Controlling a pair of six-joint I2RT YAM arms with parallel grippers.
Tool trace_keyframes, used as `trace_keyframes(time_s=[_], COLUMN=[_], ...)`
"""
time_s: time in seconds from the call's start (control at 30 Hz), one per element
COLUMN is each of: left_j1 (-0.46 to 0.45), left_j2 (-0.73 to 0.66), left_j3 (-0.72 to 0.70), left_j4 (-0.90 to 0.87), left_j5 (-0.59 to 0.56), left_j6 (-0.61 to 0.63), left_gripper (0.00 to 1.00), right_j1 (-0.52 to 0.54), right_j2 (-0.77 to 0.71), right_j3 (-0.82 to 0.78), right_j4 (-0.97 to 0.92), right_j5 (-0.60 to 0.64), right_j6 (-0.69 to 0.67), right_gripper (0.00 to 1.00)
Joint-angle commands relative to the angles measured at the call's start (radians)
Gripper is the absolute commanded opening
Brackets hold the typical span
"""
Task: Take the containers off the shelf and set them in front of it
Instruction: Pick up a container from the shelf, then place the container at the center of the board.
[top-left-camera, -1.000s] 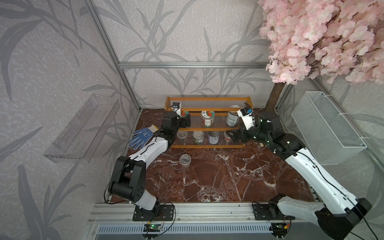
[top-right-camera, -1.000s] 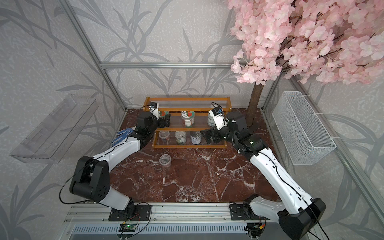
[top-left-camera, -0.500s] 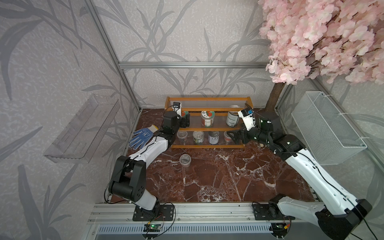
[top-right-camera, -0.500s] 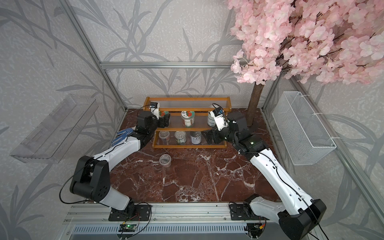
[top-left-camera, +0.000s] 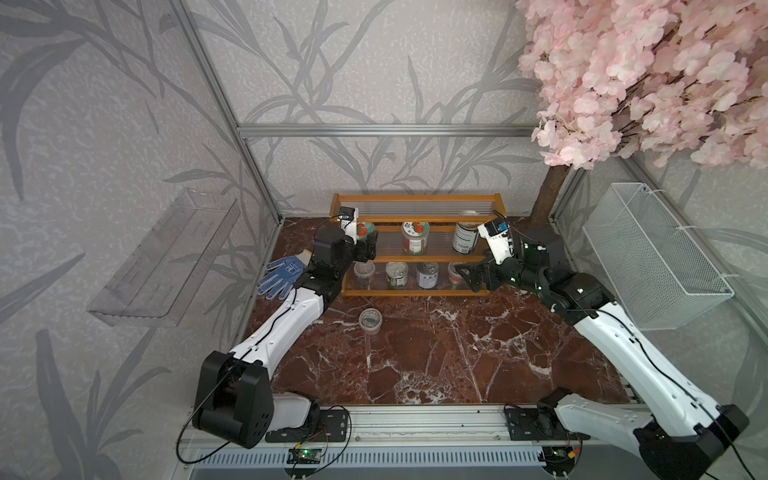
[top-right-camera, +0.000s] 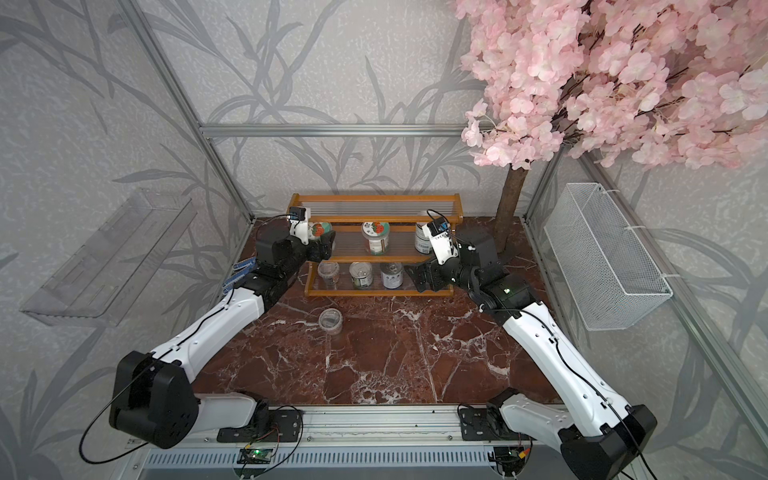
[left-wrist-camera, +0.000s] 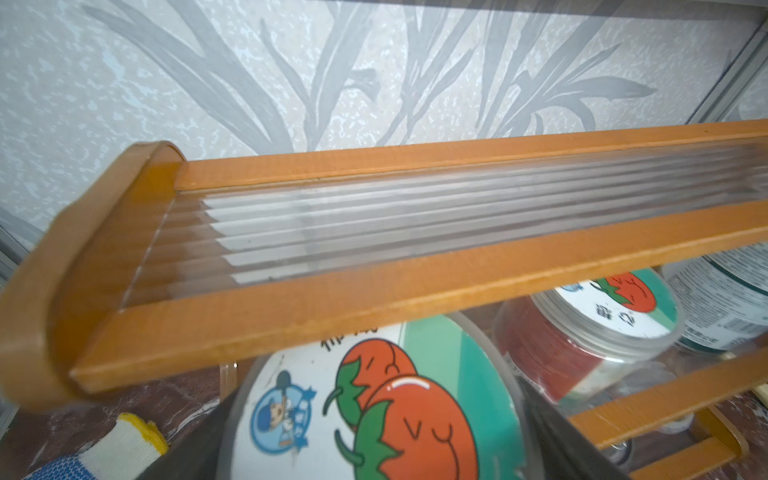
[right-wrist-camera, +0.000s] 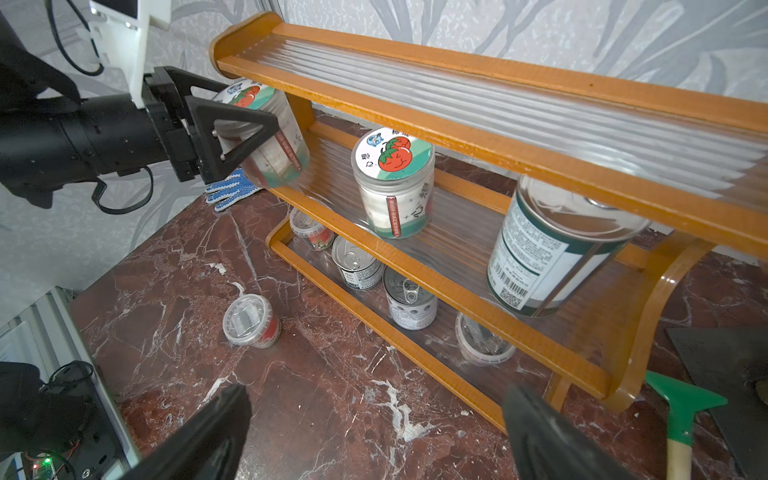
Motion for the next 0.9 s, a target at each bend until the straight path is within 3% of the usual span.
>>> trace_keyframes(time_s=[0.0,0.2,0.4,0.57,0.67,0.87], left_j1=[-0.031,-0.157,-0.426,-0.609,-0.647,-0.648], left_j2=[-0.085,-0.249,-0.349,-0.32,-0.27,-0.193], left_j3=[-0.025,-0.087,-0.201,-0.292,-0.325,-0.449], left_j4=[-0.066,-0.173,-0.189,-0.114,-0.085,0.135], left_j5=[0.022,-0.037,-0.184,-0.293,-0.324,-0.329], left_j6=[-0.009,-0.052,-0.15,-0.227,-0.251,-0.272], left_gripper=[0.77,0.77,0.76,0.76,0.76,0.76], right_j1=[-0.006,-0.006,-0.01,-0.01,-0.012,-0.014], right_j2=[-0.026,-0.038,-0.04,-0.038,-0.04,-0.05], right_j3=[-0.017,-0.038,-0.058,-0.064,-0.068,-0.088], right_j4=[0.01,0.011,0.016,0.021,0.023,0.029], right_j5=[0.012,0.021,0.026,0.03,0.037,0.04], right_j6=[0.008,0.006,0.0,-0.003,-0.007,-0.009], right_gripper=[0.99,0.99,0.99,0.99,0.99,0.99])
